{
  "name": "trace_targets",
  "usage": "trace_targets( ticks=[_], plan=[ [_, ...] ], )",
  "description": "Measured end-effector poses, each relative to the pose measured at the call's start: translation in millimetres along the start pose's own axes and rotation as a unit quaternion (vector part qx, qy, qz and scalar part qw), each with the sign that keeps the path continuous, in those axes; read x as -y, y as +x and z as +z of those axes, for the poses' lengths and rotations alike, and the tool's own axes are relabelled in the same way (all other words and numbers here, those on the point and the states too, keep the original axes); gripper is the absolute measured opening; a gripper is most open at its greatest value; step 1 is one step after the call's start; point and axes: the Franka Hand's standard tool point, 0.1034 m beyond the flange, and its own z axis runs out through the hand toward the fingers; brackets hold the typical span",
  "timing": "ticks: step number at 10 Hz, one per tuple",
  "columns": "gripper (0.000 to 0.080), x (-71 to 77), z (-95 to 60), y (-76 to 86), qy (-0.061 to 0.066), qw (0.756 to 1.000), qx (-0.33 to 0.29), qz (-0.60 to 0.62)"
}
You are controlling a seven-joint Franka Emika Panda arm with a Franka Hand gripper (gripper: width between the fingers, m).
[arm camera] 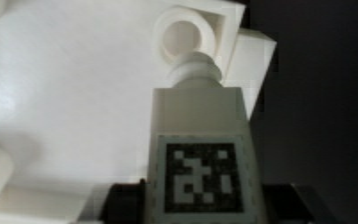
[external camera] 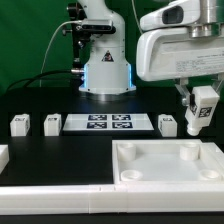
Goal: Assemble one leg
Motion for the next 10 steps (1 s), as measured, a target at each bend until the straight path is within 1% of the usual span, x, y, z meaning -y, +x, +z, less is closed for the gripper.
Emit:
trace_targets(
  ticks=[2,3,5,6,7,8,9,10],
  plan=[
    [0.0292,-0.3,-0.9,3.6,0.0,1.0,-0.003,-0.001],
    [0.0292,-5.1,-2.7,6.4,-0.001,1.0,-0.004,-0.001],
    [0.0292,-13.6,-10.5,21.4,-0.004,0.999,-0.029,-0.015],
    [0.0292,-16.7,-12.5,24.4,-0.004,0.999,-0.021,-0.033],
    [0.0292,-16.3,-13.4,27.7,-0.005,0.999,-0.031,-0.033],
    [0.0292,-17.5,-15.4,34.0,-0.007,0.995,-0.093,-0.035],
    [0.0292,-19.8,-15.2,31.1,-0.013,0.987,-0.152,-0.039],
    [0.0292,-21.7,-9.4,24.5,-0.013,0.988,-0.147,-0.041]
  ],
)
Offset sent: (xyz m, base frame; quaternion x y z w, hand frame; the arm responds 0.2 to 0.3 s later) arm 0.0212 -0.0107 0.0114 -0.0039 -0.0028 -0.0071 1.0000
